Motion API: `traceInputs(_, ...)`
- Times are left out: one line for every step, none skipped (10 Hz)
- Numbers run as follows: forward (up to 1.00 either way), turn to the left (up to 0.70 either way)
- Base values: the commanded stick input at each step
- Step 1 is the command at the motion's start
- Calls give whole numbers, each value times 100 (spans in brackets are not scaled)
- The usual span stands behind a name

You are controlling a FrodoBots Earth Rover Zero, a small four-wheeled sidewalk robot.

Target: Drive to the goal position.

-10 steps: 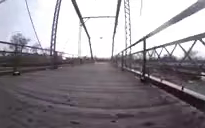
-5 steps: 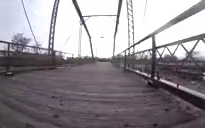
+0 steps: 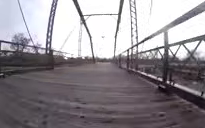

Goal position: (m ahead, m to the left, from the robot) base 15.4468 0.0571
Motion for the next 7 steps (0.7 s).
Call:
traceInputs(100,0)
traceInputs(100,0)
traceInputs(100,0)
traceInputs(100,0)
traceInputs(100,0)
traceInputs(100,0)
traceInputs(100,0)
